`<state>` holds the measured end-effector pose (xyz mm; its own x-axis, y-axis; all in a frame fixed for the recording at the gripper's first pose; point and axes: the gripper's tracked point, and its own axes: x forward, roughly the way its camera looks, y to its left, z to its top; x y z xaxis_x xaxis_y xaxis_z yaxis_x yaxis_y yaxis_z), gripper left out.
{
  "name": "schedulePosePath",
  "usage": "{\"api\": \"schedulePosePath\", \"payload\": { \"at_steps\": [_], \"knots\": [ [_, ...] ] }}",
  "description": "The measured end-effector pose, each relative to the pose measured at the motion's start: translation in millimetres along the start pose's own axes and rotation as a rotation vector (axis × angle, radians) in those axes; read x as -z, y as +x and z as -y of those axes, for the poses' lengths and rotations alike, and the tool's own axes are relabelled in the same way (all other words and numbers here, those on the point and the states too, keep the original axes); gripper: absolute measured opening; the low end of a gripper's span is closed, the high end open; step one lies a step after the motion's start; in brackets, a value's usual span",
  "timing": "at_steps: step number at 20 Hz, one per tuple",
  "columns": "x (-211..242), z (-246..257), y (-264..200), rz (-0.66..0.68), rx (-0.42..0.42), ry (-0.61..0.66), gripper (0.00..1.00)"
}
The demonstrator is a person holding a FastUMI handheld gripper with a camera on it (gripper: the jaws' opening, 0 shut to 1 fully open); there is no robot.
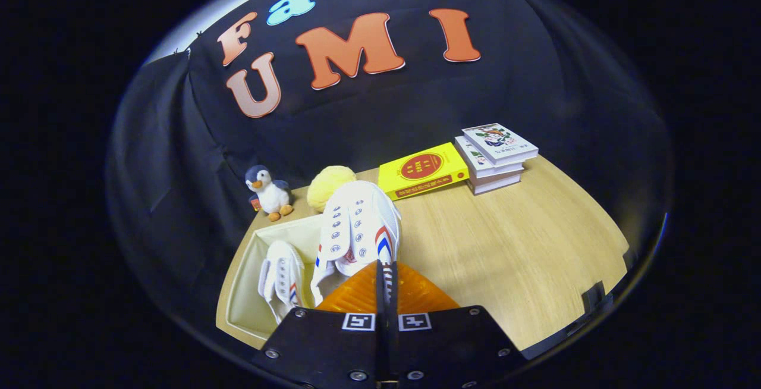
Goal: Open the storage box then place both shoes into the box .Put the left shoe in first, then the right shoe, with the right side of both shoes facing outward in a uniform manner.
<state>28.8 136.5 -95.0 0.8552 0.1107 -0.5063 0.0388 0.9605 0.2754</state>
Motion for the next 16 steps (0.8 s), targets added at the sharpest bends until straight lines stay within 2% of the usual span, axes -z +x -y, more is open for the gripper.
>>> {"api": "schedulePosePath", "payload": {
  "at_steps": [3,7,16],
  "knots": [
    [12.6,-45.1,2.6,-0.006,-0.023,-0.023,0.00],
    [41.9,-78.0,10.2,-0.042,-0.018,-0.050,0.00],
    [74.8,-78.1,32.1,-0.084,0.096,-0.124,0.00]
  ]
}}
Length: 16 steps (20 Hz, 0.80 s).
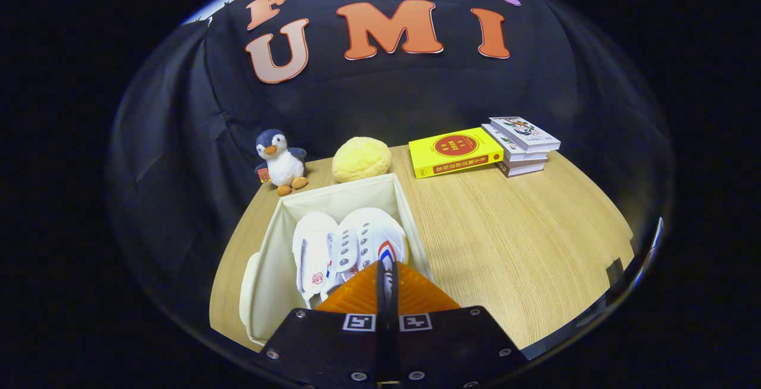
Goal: Open the storage box then place both shoes into the box .Put the left shoe in first, then the right shoe, with the right side of both shoes facing outward in a uniform manner.
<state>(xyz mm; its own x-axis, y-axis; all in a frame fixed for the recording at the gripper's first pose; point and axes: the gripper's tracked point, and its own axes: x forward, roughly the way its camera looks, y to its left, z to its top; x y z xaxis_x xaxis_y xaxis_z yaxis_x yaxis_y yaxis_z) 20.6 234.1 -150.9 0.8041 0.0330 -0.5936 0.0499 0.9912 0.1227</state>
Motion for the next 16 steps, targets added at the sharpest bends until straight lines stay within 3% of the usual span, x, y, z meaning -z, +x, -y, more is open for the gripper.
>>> {"api": "schedulePosePath", "payload": {
  "at_steps": [2,7,16],
  "knots": [
    [-7.4,-7.4,-9.9,0.015,-0.028,0.026,0.06],
    [-38.9,5.3,-24.4,0.088,-0.037,0.074,0.49],
    [-57.7,73.7,-56.7,0.129,0.003,0.109,0.86]
  ]
}}
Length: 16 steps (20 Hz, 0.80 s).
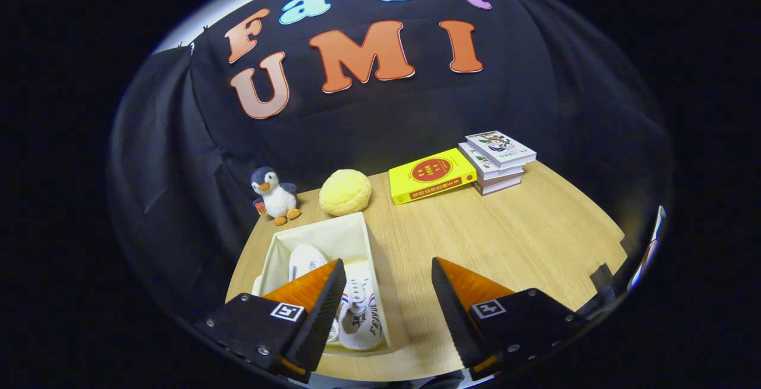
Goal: Open the storage box then place both shoes into the box .Put the left shoe in first, then the right shoe, with the right side of both shoes facing outward in a uniform manner.
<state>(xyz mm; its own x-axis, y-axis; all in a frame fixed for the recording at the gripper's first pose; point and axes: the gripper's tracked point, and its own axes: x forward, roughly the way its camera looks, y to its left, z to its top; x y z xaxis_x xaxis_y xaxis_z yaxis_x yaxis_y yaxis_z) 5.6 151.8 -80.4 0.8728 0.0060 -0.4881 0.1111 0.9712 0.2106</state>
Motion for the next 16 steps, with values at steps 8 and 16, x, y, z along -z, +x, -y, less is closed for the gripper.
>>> {"api": "schedulePosePath", "payload": {
  "at_steps": [8,16],
  "knots": [
    [-55.4,79.9,-22.8,0.086,0.040,-0.101,0.98],
    [-111.8,138.9,-40.0,0.195,0.038,-0.157,0.98]
  ]
}}
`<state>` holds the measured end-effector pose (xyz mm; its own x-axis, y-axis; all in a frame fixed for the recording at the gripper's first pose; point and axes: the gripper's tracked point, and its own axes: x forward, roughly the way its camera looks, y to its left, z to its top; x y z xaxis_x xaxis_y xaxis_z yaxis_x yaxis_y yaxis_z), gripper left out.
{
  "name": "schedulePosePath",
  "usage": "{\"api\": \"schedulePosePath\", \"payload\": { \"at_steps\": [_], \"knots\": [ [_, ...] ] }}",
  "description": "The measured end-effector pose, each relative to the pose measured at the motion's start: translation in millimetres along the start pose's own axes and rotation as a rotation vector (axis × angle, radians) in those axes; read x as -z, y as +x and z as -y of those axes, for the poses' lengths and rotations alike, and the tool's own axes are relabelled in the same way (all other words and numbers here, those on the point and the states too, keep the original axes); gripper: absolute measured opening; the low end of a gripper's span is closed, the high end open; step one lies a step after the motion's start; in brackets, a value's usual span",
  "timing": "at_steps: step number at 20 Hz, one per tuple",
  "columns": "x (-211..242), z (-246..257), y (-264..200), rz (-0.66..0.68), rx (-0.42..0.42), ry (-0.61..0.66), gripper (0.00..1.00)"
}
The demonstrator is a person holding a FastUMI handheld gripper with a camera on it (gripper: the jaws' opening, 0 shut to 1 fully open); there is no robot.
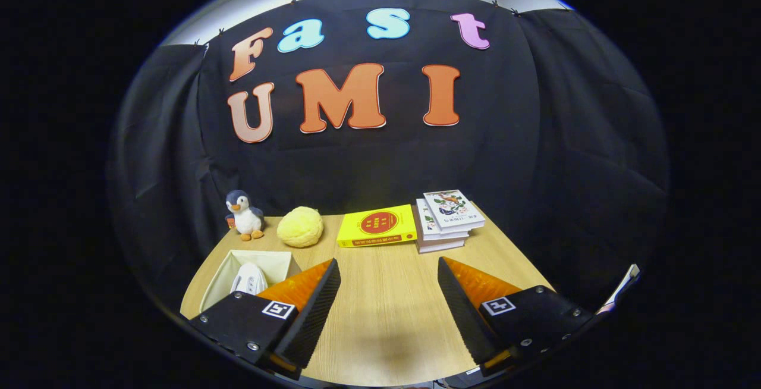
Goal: Open the storage box then place both shoes into the box .Put the left shoe in first, then the right shoe, with the right side of both shoes facing outward in a uniform manner.
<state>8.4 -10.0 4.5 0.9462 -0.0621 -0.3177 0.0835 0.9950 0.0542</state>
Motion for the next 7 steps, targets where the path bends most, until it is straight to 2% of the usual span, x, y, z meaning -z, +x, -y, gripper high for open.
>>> {"api": "schedulePosePath", "payload": {
  "at_steps": [4,7],
  "knots": [
    [-20.1,32.4,-2.5,0.087,0.022,-0.051,0.98],
    [-22.4,48.7,-5.7,0.100,0.015,-0.048,0.98]
  ]
}}
